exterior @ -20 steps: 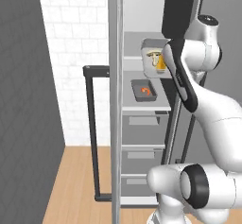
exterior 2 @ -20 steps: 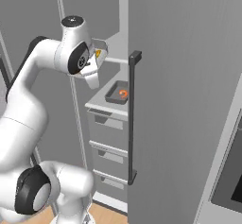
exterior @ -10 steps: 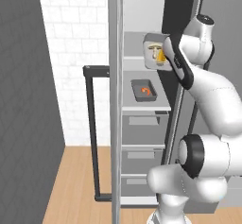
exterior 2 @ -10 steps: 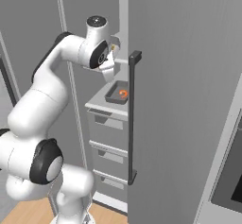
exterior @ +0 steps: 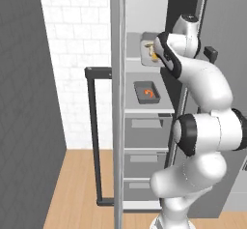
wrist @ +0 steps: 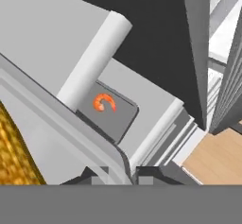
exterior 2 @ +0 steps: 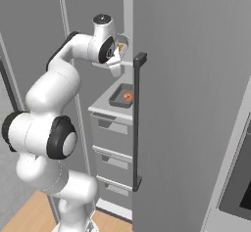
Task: Take the meat container that has the shrimp and place it on the second highest rack of the freezer. Then take the vegetable container that has the mushroom and corn and place it on the highest rack of the freezer.
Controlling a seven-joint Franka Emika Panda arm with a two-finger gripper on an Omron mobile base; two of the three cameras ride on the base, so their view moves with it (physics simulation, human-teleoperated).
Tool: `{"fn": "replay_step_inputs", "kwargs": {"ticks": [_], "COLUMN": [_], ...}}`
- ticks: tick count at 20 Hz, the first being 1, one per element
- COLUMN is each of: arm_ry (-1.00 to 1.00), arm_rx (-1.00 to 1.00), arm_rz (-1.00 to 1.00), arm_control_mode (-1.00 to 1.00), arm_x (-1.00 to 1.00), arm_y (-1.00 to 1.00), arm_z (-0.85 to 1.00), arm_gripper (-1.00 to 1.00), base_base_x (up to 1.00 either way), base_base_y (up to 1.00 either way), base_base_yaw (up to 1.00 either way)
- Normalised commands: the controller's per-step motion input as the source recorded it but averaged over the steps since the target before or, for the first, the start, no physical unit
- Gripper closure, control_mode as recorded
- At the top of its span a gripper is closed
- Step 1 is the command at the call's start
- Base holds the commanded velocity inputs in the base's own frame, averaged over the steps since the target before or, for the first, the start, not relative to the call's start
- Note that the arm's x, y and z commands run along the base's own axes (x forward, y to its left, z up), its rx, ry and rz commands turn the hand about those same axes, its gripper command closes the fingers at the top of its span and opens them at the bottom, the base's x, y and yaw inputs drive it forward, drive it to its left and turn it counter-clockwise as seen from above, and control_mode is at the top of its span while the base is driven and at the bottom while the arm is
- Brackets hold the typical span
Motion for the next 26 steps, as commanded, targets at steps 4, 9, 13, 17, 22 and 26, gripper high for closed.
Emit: {"fn": "replay_step_inputs", "kwargs": {"ticks": [4,9,13,17,22,26], "arm_ry": [0.04,0.00,0.00,0.00,-0.03,-0.03], "arm_rx": [-0.11,-0.07,0.00,0.00,0.03,0.02], "arm_rz": [-0.03,-0.03,0.00,0.00,-0.04,-0.10], "arm_control_mode": [-1.00,-1.00,-1.00,-1.00,-1.00,-1.00], "arm_x": [0.56,0.62,0.72,0.54,0.00,0.13], "arm_y": [0.00,0.00,0.00,-0.02,0.00,-0.02], "arm_z": [-0.34,-0.11,0.00,0.04,0.21,0.08], "arm_gripper": [1.00,1.00,1.00,1.00,1.00,1.00], "base_base_x": [0.00,0.00,0.00,0.00,0.00,0.00], "base_base_y": [0.00,0.00,0.00,0.00,0.00,0.00], "base_base_yaw": [0.00,0.00,0.00,0.00,0.00,0.00]}}
